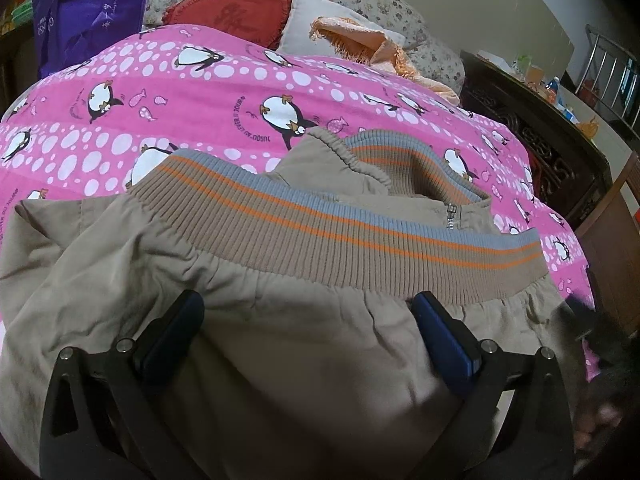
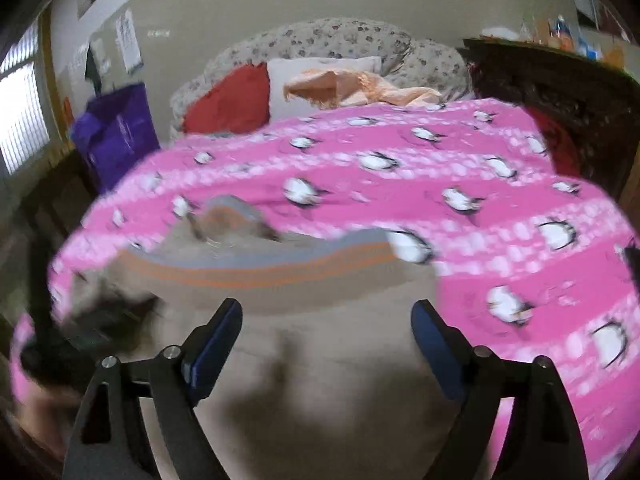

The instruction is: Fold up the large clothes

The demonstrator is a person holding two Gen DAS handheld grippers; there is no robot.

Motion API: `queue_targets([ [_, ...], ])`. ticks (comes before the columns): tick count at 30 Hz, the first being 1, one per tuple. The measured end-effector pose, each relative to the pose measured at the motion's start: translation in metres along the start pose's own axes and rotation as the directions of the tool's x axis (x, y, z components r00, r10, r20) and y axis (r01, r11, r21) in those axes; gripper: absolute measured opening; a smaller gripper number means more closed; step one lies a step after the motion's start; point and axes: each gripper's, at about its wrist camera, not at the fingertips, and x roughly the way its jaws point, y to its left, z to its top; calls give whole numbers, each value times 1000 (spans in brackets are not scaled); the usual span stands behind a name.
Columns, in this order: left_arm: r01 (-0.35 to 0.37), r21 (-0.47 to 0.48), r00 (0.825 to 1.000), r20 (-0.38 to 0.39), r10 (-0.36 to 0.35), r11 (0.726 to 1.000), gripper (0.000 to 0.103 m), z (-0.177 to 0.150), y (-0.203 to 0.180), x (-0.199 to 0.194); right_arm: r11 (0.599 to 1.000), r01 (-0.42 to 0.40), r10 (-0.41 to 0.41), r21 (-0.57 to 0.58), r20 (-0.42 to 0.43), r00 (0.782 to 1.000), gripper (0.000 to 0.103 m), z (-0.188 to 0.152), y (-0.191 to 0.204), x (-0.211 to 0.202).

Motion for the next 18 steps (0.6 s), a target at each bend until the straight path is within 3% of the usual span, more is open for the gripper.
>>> queue_targets([
  [2,5,-2,1000,2,-5,1000,103,1,0,0,1000,3,-1,15,-115,993,86,-23,-21,26],
  [4,4,-3,1000,1,-4,1000,103,1,-1,1,994,-55,63,90,-89,994,81,-25,-33,19],
  [7,-8,5,1000,-2,8,1000,103,1,-2,2,997,11,-6,79,-62,998,82,-15,-30,1],
  [12,-89,63,996,-18,90,994,103,0,-16,7,1000,-21,21,5,-14,1000,83,16,16,-28],
  [15,-103,74,994,-27,105,992,103,0,-17,9,998,22,-26,-52,-70,997,83,30,52,-8],
  [18,-106,77,994,-28,109,991,103,1,-17,10,999,-19,14,-48,-121,993,83,22,58,24],
])
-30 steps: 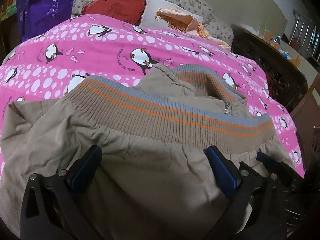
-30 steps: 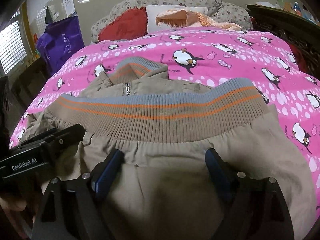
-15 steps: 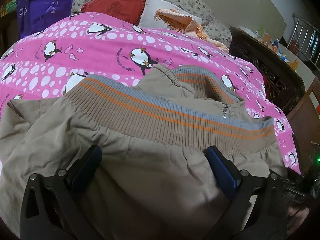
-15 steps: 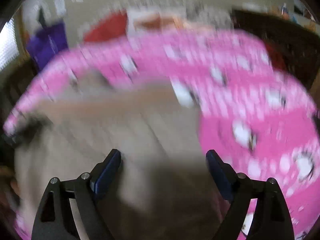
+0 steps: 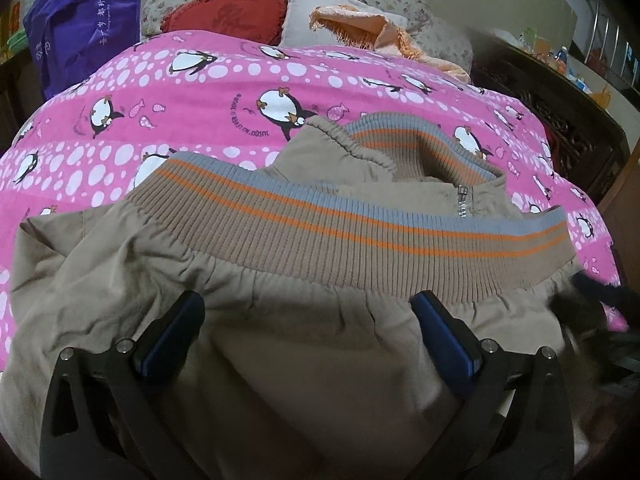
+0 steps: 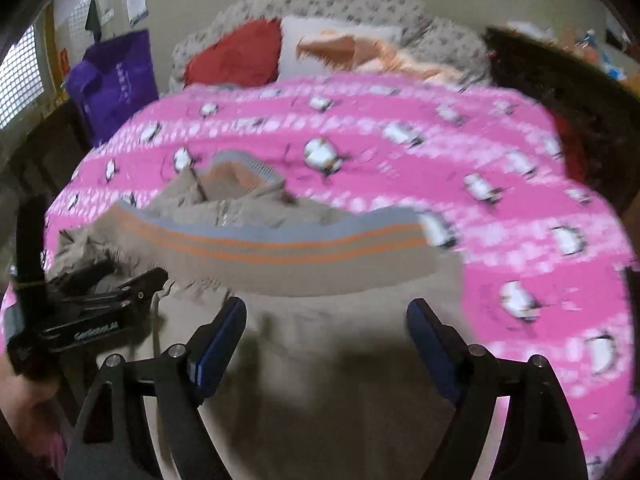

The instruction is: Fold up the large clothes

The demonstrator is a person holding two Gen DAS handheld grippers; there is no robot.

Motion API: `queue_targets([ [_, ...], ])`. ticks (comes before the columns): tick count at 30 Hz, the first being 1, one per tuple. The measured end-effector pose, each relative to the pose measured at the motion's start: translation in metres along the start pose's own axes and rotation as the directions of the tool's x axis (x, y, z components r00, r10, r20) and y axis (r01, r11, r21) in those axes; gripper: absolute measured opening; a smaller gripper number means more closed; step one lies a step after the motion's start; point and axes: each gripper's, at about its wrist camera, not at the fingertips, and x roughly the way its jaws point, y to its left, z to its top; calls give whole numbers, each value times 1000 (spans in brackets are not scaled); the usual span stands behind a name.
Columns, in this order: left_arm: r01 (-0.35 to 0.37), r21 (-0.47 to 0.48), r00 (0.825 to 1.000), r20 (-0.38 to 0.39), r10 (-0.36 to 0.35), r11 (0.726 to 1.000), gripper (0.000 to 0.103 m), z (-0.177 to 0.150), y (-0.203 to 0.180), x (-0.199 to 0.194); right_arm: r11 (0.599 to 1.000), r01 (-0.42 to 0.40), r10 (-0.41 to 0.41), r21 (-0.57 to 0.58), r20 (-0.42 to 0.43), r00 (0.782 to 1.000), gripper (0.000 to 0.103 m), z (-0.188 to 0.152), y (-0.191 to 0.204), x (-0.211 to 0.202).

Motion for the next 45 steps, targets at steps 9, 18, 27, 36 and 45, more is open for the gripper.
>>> queue_targets([
  [9,-10,8,1000,-3,10,1000,103,1,1,1,992,-89,90,90,-9,996,88,-28,-21,21],
  [18,-10,8,1000,-3,10,1000,103,1,1,1,985,-125,124,115,12,992,88,-25,-24,18],
  [27,-10,9,1000,-3,10,1000,103,1,0,2,985,-129,129,116,10,992,89,-24,-24,19],
  [36,-11,9,1000,-4,11,1000,103,1,0,2,984,-132,132,116,11,991,89,-24,-24,19],
  [45,-37,18,999,-9,37,999,103,3,-6,7,973,-184,183,139,16,983,94,-23,-28,22],
])
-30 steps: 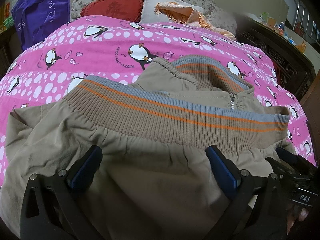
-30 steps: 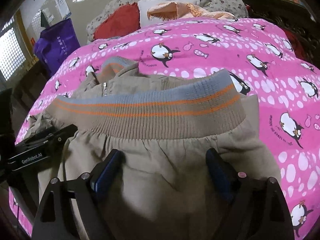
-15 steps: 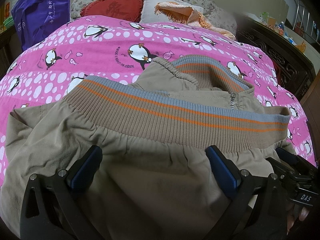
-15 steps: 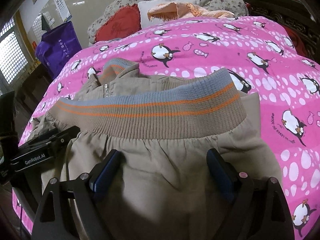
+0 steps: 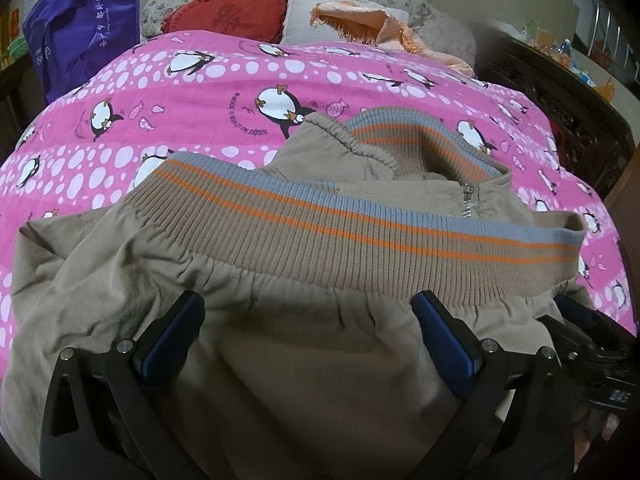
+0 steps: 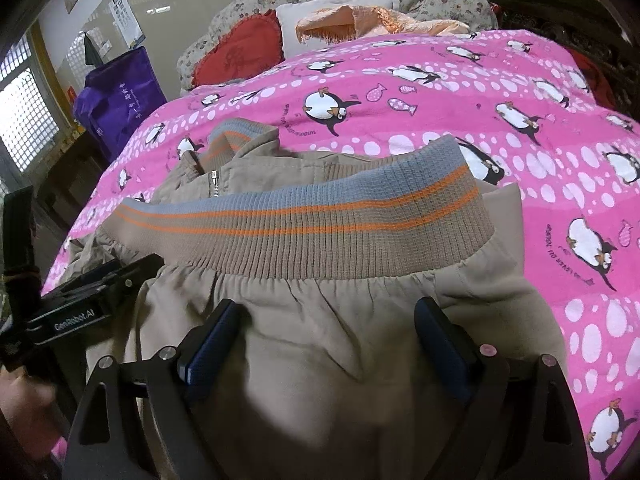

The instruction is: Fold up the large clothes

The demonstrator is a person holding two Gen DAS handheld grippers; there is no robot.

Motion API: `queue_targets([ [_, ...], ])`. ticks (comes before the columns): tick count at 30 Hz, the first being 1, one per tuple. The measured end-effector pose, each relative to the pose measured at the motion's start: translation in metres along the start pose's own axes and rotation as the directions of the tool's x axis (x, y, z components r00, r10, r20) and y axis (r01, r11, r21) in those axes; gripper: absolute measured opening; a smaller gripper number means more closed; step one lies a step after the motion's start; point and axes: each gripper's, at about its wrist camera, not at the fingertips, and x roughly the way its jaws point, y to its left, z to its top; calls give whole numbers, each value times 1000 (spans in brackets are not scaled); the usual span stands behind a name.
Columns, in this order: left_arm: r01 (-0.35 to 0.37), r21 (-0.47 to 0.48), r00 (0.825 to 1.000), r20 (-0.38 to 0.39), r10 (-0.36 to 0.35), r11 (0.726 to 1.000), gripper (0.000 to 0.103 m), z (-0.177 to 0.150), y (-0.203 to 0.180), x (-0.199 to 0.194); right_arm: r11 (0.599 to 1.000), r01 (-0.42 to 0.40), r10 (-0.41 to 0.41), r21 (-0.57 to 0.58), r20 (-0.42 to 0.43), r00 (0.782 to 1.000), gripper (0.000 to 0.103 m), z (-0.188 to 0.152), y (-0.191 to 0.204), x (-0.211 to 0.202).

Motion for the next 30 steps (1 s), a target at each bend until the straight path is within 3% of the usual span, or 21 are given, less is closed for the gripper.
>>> queue_targets([
  [2,-6,8,1000,-13,6,1000,103,2,-2,3,1000,-18,18,7,-4,1000,97,1,-2,1],
  [5,72,12,996,-61,-71,997,103,5,11,-2,1000,-25,26,6,-10,1000,99,1,-1,2],
  [7,82,-25,995,-56,-83,996,98,10,27,-26,1000,-22,22,2,-11,1000,99,1,1,2],
  [12,116,-121,991,81,-107,986,103,20,101,-108,1000,-14,14,-2,-8,1000,99,0,2,1],
  [14,130,-159,991,33,-126,979,103,15,138,-111,1000,-13,13,-4,-8,1000,99,0,2,1],
  [16,187,-235,981,-1,-193,954,103,1,168,-101,1000,-17,17,-1,-7,1000,99,0,2,1],
  [19,338,-342,928,-36,-371,877,103,-23,186,-83,1000,-27,27,6,-4,1000,99,0,1,1],
  [21,413,-352,885,-62,-461,840,103,-34,177,-69,999,-33,33,10,-2,999,99,0,1,1],
  [22,459,-355,850,-89,-519,814,103,-39,171,-60,999,-33,33,10,-3,999,99,0,1,1],
  [24,471,-366,847,-66,-527,803,103,-41,169,-55,999,-33,33,11,-3,999,99,0,1,1],
  [27,517,-436,812,-25,-584,737,103,-36,184,-46,999,-34,34,13,-1,999,99,0,1,1],
  [28,533,-479,794,-3,-608,698,103,-35,191,-43,999,-34,34,13,-1,999,99,0,1,1],
  [30,533,-512,781,-9,-624,674,103,-33,194,-42,999,-35,35,13,-1,999,99,0,0,0],
])
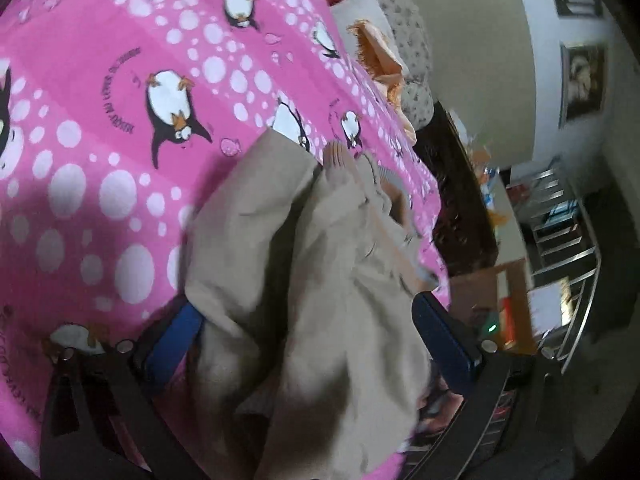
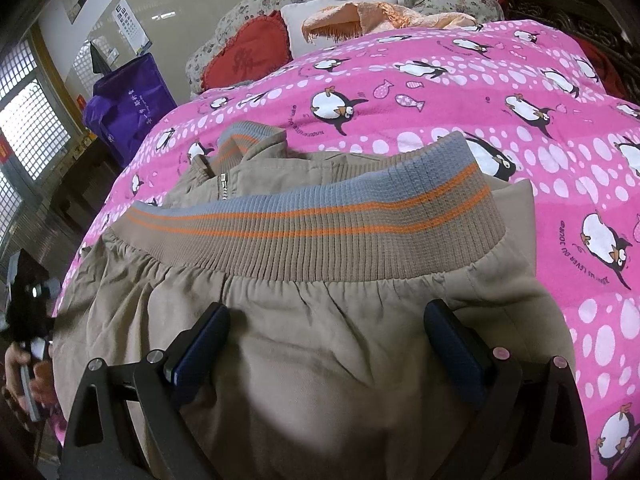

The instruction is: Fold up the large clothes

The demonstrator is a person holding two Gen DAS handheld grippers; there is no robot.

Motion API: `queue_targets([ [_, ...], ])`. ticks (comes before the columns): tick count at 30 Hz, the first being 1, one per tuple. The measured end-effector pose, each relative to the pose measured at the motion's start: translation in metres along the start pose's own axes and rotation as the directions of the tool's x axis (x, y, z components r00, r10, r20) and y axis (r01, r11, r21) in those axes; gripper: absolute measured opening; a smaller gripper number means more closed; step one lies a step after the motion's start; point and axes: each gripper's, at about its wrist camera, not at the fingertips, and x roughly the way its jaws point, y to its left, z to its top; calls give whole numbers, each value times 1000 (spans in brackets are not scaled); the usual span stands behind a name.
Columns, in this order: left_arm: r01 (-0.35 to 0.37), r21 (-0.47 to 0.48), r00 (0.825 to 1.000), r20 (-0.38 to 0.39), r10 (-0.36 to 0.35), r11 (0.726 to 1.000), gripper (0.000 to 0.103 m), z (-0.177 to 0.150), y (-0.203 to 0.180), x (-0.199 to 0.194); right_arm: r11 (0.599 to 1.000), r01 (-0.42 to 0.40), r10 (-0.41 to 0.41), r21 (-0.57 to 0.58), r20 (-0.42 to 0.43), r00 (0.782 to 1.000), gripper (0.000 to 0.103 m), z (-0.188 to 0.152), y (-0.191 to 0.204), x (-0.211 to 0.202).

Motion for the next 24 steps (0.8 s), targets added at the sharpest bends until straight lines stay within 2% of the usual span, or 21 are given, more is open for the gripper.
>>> queue_targets([
  [1,-3,0,1000,-18,3,1000,103,1,-2,0,1000,-1,1,0,0,1000,99,0,0,0],
  [3,-18,14,1000,5,17,1000,103,5,-5,-8,1000,-4,4,3,2,1000,99,0,-1,0],
  [5,-124,28,990,72,122,992,103,12,0,-19,1000,-7,7,5,3,1000,99,0,-2,-1],
  [6,-137,29,988,70,135,990,103,13,3,-18,1000,-8,8,6,4,1000,99,0,-2,-1],
  [9,-134,129,991,25,132,982,103,10,-5,-3,1000,-10,10,7,4,1000,99,-1,-2,-1],
  [10,-75,155,996,-33,81,985,103,6,-9,4,1000,-12,11,9,5,1000,99,-1,-2,-2],
  [11,3,160,994,-109,15,987,103,1,-12,12,1000,-14,14,10,7,1000,99,-1,-3,-2],
  [12,18,185,990,-140,8,983,103,-3,-17,15,1000,-16,15,11,7,1000,99,-1,-3,-2],
  [15,41,244,986,-166,0,969,103,-6,-27,18,1000,-19,19,13,8,1000,99,-1,-4,-3],
  [16,31,237,988,-154,6,971,103,-2,-25,18,1000,-20,20,14,8,1000,99,-1,-4,-3],
  [17,-9,217,990,-133,38,976,103,5,-20,20,1000,-22,21,14,8,1000,99,-1,-4,-3],
  [20,16,160,991,-137,6,987,103,13,-16,27,1000,-21,21,14,7,1000,99,-1,-4,-3],
  [21,13,179,987,-159,16,984,103,9,-19,28,1000,-20,20,14,8,1000,99,-1,-5,-3],
  [23,-28,279,979,-185,82,960,103,0,-32,33,1000,-19,19,15,6,1000,99,0,-5,-3],
  [24,-29,274,980,-183,82,961,103,0,-32,32,1000,-17,17,15,1,1000,99,0,-5,-3],
])
